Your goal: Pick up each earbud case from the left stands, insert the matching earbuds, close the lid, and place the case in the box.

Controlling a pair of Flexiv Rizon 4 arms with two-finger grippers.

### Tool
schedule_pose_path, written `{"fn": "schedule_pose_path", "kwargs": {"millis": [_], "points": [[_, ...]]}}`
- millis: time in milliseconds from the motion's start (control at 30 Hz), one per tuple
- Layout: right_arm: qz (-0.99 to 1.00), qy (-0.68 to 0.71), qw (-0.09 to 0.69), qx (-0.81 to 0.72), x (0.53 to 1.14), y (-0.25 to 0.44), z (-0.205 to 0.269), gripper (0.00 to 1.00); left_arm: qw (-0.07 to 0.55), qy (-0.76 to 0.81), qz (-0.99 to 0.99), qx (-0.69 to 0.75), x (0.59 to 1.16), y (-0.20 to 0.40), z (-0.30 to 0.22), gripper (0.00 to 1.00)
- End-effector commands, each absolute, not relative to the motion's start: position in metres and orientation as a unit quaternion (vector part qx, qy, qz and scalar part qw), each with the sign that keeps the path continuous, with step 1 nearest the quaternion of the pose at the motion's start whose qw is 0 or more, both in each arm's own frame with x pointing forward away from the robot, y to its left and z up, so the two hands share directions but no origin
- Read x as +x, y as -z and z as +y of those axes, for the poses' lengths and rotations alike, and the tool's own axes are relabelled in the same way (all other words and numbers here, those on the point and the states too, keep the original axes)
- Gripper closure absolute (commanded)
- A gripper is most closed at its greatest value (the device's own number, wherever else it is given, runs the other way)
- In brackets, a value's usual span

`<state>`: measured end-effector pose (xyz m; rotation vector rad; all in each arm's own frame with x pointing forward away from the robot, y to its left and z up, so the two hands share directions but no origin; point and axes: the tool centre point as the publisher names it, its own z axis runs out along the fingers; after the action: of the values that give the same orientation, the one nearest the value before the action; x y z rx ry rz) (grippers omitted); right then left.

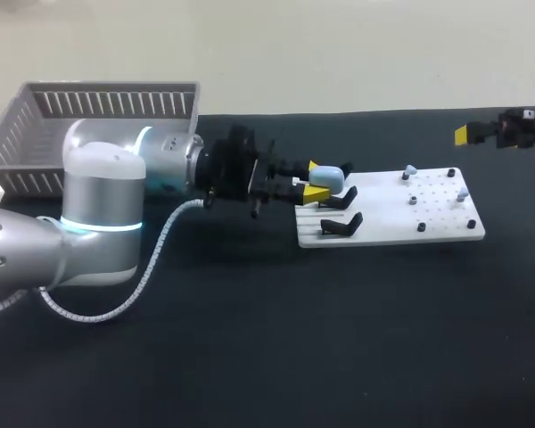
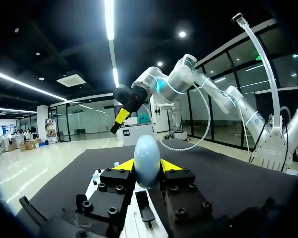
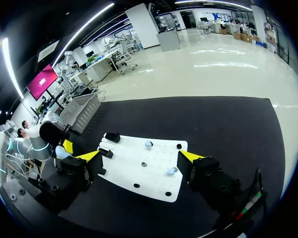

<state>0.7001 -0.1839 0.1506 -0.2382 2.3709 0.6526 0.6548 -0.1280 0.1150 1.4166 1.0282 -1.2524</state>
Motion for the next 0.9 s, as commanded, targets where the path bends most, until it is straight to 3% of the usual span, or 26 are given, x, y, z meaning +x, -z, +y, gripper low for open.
{"fn": "schedule_pose_path", "kwargs": {"millis": [33, 900], "points": [[0.902, -0.255, 0.332, -0.108, 0.685, -0.157, -0.185, 0.00, 0.477, 0.512, 0.420, 0.579, 0.654, -0.114, -0.128, 1.00], [0.904, -0.232, 0.328, -0.148, 0.601, -0.156, -0.133, 0.00, 0.477, 0.512, 0.420, 0.579, 0.654, -0.114, -0.128, 1.00]]}}
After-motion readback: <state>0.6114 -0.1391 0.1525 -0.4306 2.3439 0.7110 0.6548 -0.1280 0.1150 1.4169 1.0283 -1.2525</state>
